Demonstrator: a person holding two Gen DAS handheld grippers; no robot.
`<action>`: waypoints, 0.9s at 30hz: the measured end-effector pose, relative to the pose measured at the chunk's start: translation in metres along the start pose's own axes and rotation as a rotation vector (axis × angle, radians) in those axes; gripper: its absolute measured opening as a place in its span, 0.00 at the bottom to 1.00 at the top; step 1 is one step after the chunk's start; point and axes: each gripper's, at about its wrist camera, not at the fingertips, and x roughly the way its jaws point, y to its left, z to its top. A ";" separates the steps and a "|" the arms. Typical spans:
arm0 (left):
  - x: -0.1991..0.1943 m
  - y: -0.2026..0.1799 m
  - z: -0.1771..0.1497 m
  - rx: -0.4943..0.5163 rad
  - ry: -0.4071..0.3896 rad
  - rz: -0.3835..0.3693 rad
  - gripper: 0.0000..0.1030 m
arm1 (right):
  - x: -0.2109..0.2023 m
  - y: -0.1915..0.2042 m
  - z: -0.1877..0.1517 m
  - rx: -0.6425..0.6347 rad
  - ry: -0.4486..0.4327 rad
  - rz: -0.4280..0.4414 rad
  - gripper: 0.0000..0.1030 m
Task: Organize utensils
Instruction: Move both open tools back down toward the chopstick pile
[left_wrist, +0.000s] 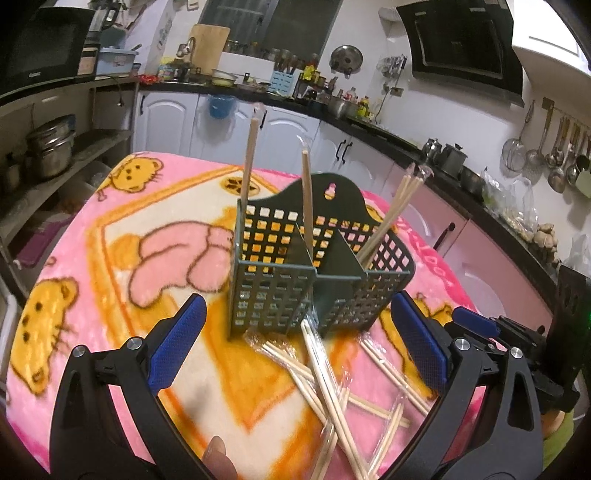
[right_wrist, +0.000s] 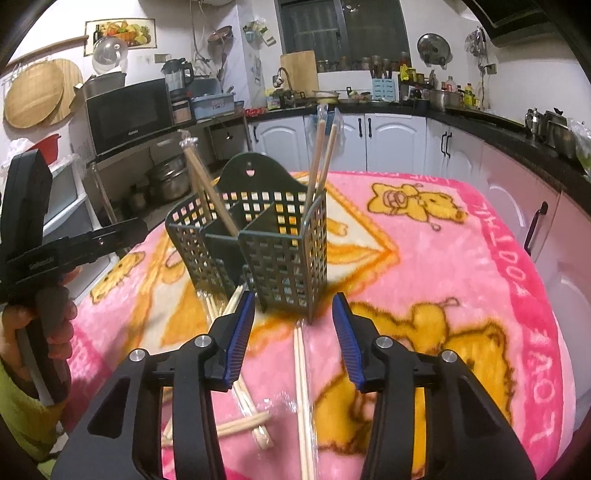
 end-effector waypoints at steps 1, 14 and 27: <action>0.000 -0.001 -0.001 0.004 0.004 -0.001 0.89 | 0.000 0.000 -0.002 -0.001 0.004 0.002 0.39; 0.016 -0.014 -0.019 0.035 0.063 -0.004 0.89 | 0.015 -0.001 -0.022 -0.008 0.094 0.007 0.37; 0.058 -0.013 -0.032 0.032 0.200 -0.028 0.50 | 0.048 -0.002 -0.028 -0.033 0.206 0.011 0.33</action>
